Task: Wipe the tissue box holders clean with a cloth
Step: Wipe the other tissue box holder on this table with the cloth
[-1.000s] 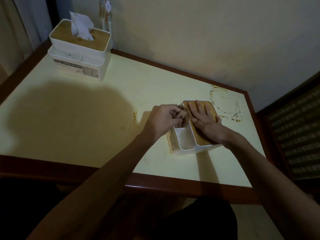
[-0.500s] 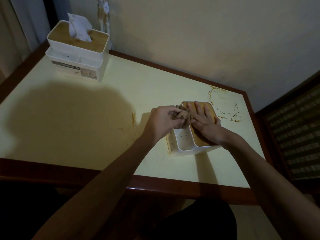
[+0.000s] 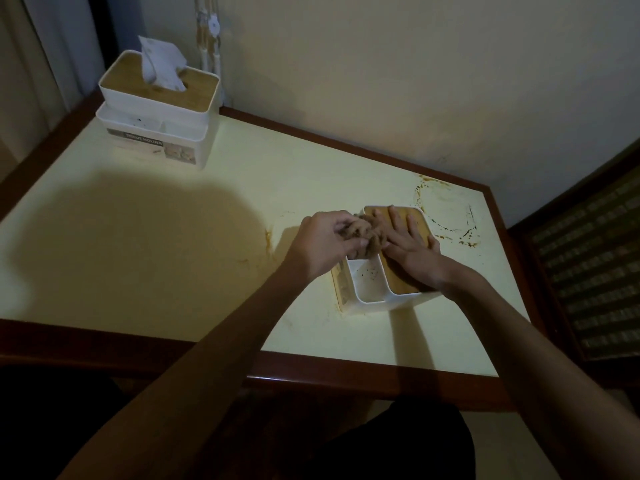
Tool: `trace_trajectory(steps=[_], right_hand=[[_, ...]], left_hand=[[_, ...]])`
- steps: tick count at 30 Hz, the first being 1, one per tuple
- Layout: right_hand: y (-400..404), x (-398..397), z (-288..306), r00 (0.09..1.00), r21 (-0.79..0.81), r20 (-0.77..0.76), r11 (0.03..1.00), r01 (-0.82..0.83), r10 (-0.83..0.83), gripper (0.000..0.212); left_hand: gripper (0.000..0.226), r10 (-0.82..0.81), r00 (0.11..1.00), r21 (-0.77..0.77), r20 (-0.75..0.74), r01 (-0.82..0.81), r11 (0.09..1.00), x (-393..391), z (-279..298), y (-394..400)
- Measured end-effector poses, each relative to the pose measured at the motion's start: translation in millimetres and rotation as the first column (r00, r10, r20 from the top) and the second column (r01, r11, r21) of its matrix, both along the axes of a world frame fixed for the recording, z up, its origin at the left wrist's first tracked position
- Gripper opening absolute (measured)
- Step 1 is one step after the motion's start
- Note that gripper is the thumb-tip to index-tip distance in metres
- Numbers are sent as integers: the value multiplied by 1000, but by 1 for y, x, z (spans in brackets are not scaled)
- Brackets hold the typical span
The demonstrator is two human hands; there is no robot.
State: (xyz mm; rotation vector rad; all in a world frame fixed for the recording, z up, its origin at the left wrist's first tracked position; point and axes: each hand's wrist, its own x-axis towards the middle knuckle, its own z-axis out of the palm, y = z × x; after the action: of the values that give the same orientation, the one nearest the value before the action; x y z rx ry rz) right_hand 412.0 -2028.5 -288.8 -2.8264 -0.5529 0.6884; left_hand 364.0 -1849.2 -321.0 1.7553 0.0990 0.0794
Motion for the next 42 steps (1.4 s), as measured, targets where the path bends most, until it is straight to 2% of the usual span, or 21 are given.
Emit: trace_trajectory(steps=[3, 6, 8, 10, 12, 15, 18, 20, 25, 28, 30, 32, 36, 39, 42], right_hand=[[1, -3, 4, 999, 65, -22, 997, 32, -31, 49], [1, -7, 9, 999, 93, -35, 995, 43, -40, 52], [-1, -7, 11, 996, 147, -65, 987, 66, -57, 54], [-3, -7, 12, 993, 196, -96, 977, 84, -66, 54], [-4, -7, 13, 994, 209, -96, 975, 79, -60, 54], [-4, -7, 13, 994, 216, -92, 973, 80, -62, 54], [-3, -8, 12, 994, 214, -79, 973, 85, -70, 55], [-3, -8, 11, 995, 209, -77, 974, 86, -71, 55], [-3, -8, 10, 994, 208, -81, 974, 86, -71, 56], [-3, -9, 10, 994, 211, -83, 974, 86, -69, 57], [-3, -9, 10, 994, 212, -84, 974, 81, -65, 57], [-2, -9, 11, 995, 208, -78, 975, 75, -60, 58], [-2, -10, 12, 995, 202, -76, 977, 74, -60, 58], [-3, -9, 11, 994, 210, -89, 974, 80, -62, 59], [-2, -9, 11, 994, 212, -89, 973, 86, -68, 60]], left_hand=[[25, -6, 998, -54, 58, 9, 999, -9, 14, -2], [28, -45, 994, -199, 100, 64, 978, -22, 18, -6], [27, 0, 995, -318, 98, 31, 948, -29, 18, -6], [27, 75, 994, -362, 75, -43, 931, -35, 15, -3], [26, 98, 993, -319, 65, -72, 945, -42, 8, -3], [31, 68, 994, -163, 88, -53, 985, -53, -6, -12], [19, 102, 963, 103, 251, -131, 986, -54, -12, -25], [13, 93, 946, 216, 311, -166, 962, -49, -14, -28], [27, 6, 983, 160, 182, -35, 987, -55, -15, -33], [11, 18, 994, 87, 106, -27, 996, -59, -3, -32], [14, 21, 999, 48, 47, -23, 999, -58, 4, -30], [18, 17, 1000, 65, 22, -19, 998, -55, 4, -33], [9, 15, 999, 158, 38, -21, 987, -47, -1, -37], [35, -67, 998, 229, 14, 62, 971, -46, -1, -32], [49, -101, 994, 274, 35, 88, 958, -44, 2, -31]])
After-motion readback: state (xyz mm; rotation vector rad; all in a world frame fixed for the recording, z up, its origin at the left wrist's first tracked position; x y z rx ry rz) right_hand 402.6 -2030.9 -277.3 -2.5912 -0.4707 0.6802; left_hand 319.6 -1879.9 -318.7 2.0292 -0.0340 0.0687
